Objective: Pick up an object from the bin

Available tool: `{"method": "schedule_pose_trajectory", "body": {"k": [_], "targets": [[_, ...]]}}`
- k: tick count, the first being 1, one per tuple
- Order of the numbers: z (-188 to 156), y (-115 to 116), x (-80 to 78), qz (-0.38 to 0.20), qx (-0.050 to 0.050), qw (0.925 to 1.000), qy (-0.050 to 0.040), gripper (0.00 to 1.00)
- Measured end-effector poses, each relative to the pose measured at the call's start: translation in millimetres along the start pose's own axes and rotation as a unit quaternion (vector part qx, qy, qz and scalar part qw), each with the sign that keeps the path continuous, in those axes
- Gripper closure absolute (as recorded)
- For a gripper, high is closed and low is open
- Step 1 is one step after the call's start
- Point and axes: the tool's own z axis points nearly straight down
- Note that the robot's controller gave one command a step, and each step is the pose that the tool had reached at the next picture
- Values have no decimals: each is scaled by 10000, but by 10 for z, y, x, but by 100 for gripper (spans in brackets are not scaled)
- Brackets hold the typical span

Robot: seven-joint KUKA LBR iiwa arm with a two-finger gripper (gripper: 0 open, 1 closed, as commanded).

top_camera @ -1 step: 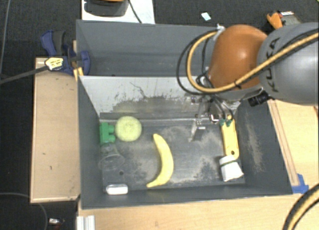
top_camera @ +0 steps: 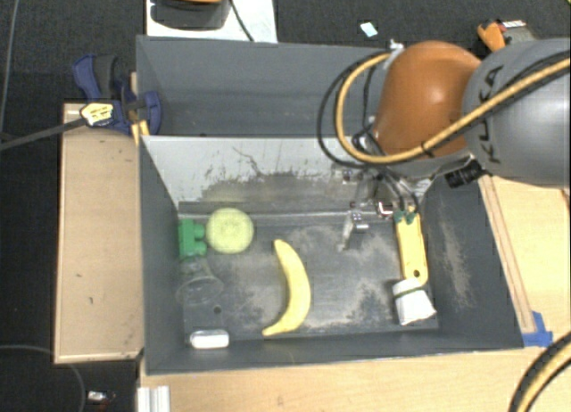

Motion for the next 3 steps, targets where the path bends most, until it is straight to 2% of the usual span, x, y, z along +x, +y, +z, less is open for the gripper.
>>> {"method": "schedule_pose_trajectory", "body": {"k": [1,2,3], "targets": [[600,454,171,-336,-1,9994,-16,0],[908,1039,67,-1019,-5,9948,-66,0],[1158,696,728,-318,6,9995,24,0]]}}
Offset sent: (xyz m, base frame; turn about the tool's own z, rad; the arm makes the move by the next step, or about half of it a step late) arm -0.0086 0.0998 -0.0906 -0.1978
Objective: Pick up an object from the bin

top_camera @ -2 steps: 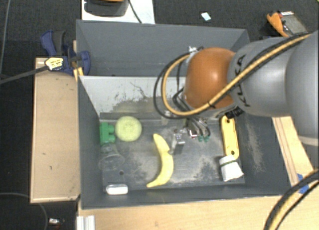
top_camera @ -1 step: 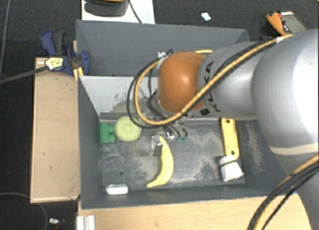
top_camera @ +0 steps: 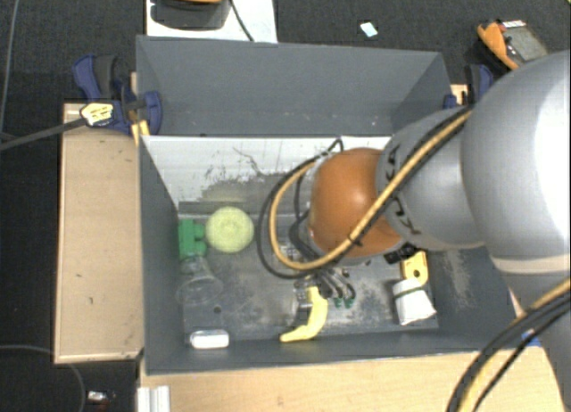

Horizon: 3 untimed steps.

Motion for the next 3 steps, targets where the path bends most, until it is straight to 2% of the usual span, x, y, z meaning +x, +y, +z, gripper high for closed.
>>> {"method": "schedule_pose_trajectory", "body": {"k": [1,2,3], "targets": [[-381,32,-316,-557,-13,9984,-101,0],[-464,-350,-172,-286,-9,9996,-39,0],[-624,-446,-108,-160,9,9999,0,0]]}}
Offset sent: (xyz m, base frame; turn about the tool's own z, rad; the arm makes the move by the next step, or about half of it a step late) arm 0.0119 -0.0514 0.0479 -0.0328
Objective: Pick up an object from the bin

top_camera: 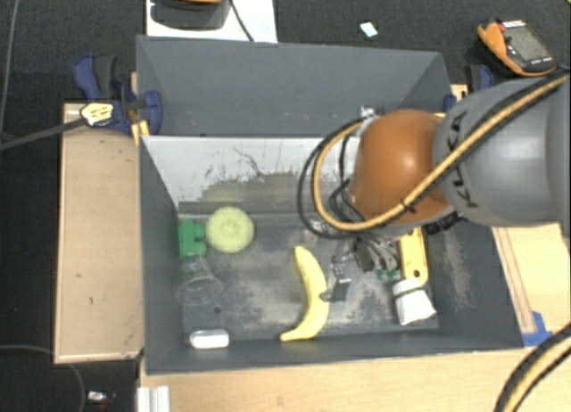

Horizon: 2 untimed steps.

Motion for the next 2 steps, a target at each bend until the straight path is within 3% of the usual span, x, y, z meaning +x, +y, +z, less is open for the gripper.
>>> {"method": "schedule_pose_trajectory", "body": {"k": [1,2], "targets": [[177,114,202,-1060,-10,9943,-86,0],[358,-23,278,-902,-20,9959,-52,0]]}}
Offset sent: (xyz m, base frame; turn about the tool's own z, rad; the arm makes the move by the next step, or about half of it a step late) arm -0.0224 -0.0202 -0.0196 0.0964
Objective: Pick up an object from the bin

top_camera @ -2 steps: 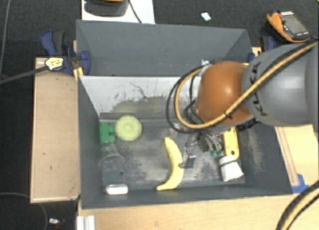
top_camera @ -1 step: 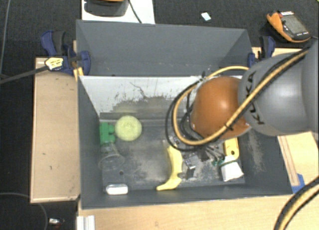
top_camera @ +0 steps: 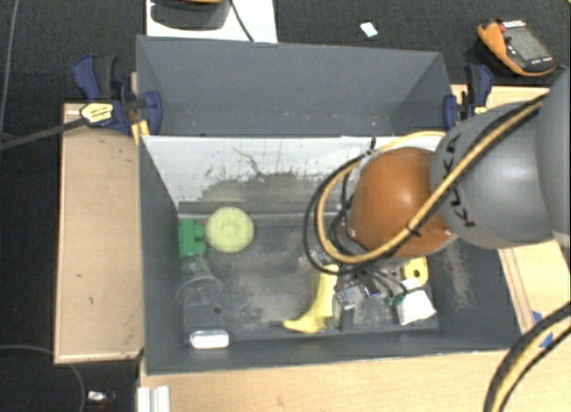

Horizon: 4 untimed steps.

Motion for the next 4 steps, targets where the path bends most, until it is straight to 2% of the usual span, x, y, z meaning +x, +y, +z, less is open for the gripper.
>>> {"method": "schedule_pose_trajectory", "body": {"k": [1,2,3,4], "targets": [[256,44,-51,203,4,9998,32,100],[261,48,-46,209,1,9998,40,0],[263,49,-44,218,0,9998,42,100],[262,49,-45,222,0,9997,42,100]]}}
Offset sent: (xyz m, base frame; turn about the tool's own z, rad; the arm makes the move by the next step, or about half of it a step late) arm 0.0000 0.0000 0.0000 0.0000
